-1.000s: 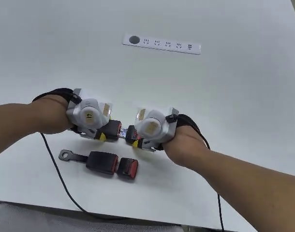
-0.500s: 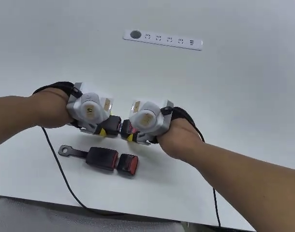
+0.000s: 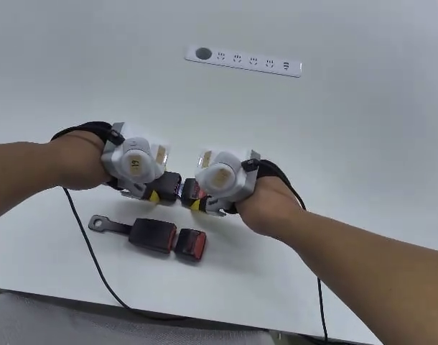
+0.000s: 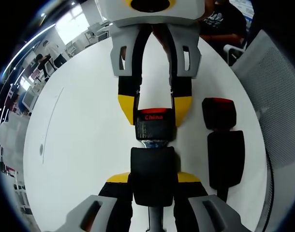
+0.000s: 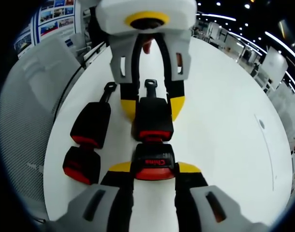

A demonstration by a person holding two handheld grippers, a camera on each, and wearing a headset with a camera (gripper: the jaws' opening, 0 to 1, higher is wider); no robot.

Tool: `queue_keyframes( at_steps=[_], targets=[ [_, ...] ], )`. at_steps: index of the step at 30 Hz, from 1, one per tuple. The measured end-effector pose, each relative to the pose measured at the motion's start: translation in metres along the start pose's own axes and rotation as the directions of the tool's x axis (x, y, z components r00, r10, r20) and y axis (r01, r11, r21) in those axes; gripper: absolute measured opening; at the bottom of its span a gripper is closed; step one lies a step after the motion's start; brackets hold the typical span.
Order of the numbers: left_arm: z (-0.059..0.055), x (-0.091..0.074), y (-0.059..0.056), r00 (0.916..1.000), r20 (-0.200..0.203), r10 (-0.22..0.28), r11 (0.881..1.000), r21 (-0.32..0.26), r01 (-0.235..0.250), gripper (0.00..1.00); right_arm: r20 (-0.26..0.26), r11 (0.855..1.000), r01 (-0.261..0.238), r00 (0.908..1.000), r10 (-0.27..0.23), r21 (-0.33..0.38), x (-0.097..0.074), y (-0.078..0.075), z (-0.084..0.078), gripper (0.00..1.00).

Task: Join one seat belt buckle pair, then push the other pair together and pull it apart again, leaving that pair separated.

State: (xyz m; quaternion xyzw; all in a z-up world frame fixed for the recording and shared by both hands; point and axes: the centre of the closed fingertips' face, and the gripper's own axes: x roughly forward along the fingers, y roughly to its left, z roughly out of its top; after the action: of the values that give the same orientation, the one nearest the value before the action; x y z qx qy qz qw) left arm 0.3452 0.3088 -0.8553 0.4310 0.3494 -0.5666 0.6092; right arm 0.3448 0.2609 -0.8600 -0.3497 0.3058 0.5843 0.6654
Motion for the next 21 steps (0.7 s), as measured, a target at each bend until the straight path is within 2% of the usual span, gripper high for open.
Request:
queue_keyframes(
  at_steps=[12,21],
  targets=[
    [0.000,0.001,0.000,0.9997,-0.010,-0.020,1.000,0.011,0.020,0.32,0.012,1.000,0.012,0.9998,-0.012,0.022,-0.006,0.001,-0.008,0.31],
    [0.001,0.001,-0.001,0.9996,-0.012,-0.024,1.000,0.010,0.024,0.32,0.016,0.999,0.002,0.9999,-0.002,0.041,-0.017,0.002,-0.023,0.31]
  ],
)
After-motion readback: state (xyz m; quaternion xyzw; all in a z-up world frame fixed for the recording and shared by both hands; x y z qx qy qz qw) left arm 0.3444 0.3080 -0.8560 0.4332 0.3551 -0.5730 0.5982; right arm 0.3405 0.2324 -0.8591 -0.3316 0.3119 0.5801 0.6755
